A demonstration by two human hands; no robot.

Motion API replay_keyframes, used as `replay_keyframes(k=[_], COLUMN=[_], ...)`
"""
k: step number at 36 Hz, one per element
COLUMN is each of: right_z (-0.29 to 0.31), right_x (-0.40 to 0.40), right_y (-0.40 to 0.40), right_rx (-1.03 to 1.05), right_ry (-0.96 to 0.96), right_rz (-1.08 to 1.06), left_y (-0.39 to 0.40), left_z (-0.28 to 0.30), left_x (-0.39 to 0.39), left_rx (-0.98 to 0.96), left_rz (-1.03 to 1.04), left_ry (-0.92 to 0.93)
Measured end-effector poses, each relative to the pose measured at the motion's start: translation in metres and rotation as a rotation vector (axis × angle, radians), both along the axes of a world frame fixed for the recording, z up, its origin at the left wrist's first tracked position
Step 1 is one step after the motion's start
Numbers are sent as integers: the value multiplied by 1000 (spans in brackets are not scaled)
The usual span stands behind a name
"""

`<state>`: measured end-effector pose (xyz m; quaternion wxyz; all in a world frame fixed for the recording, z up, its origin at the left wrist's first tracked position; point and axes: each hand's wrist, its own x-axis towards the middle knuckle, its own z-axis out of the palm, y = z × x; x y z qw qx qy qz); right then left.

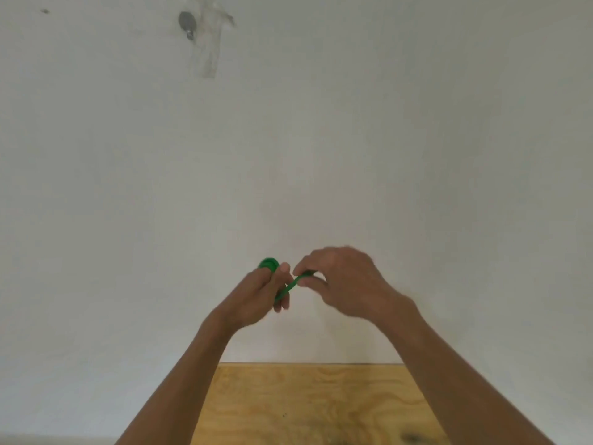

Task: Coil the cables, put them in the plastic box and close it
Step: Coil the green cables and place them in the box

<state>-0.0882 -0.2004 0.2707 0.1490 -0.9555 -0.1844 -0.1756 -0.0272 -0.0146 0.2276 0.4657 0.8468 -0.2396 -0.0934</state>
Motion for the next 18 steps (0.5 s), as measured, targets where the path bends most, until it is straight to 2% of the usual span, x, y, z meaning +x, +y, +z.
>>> replay_keyframes(k=[2, 6, 10, 14, 18], right_z=[11, 15, 0, -16, -26], right_x=[13, 30, 31, 14, 7], right_y=[-8, -19, -17, -1, 12], right_rx=[48, 593, 905, 1153, 1295], right_ry=[30, 262, 389, 509, 421], right_rz=[72, 201, 281, 338, 283], left_y=[-5, -17, -26, -25, -24], left_z=[-2, 4, 18, 21, 22], left_x=[-13, -32, -43, -42, -38], left_rx=[-70, -345, -555, -609, -557], left_rz=[-94, -184, -224, -238, -164], left_ry=[139, 337, 471, 496, 432])
